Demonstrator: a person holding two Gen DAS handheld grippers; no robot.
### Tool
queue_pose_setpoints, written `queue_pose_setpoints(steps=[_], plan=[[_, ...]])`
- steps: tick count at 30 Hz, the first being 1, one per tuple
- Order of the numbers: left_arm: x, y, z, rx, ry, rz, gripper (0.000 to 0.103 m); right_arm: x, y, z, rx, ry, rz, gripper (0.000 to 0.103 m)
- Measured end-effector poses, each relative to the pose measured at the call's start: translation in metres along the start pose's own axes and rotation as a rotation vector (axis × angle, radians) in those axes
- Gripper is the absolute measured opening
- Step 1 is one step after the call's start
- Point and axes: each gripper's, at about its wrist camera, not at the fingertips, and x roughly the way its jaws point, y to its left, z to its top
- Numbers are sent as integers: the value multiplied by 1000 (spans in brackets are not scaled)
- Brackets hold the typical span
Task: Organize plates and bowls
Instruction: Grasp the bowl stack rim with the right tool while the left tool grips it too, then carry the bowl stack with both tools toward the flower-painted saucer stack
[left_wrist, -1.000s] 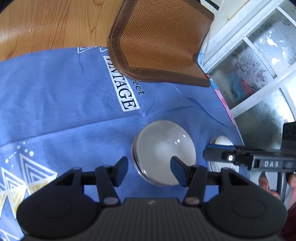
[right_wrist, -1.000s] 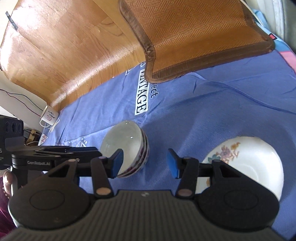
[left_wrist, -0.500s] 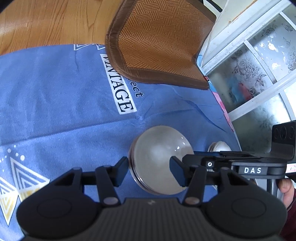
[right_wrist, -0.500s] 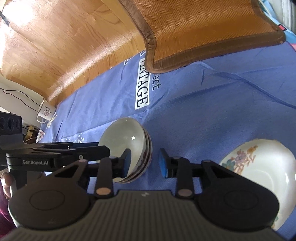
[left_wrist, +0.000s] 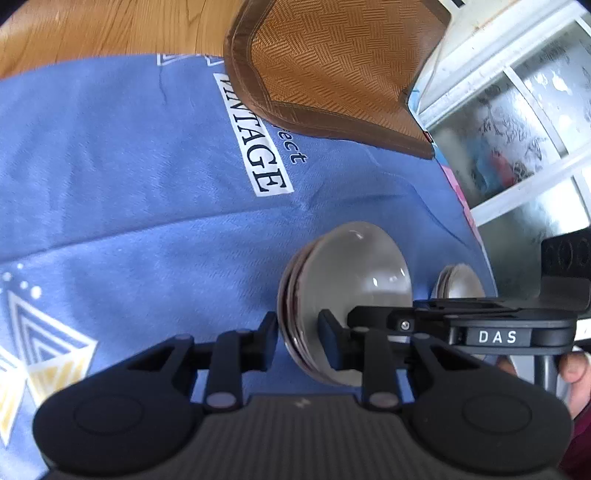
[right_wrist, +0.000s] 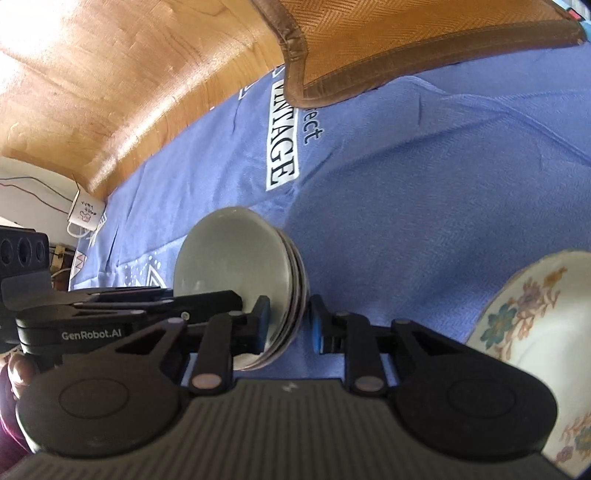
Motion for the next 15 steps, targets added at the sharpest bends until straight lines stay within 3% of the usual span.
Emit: queue_pose_setpoints(steps=[10,11,13,15], plan=[[-29,24,-24,-35,-2,38,25,17,32,-17,-79,89,48,22],[-29,25,-25,-45,-7,39,28,17,34,-17,-82,82,45,23],[-27,27,-27,-55,-4,42,47,19,33,-14,-66,82,49,25],[-25,27,-30,-42,-9,39,47,20,33,-14,-68,83,38,26]])
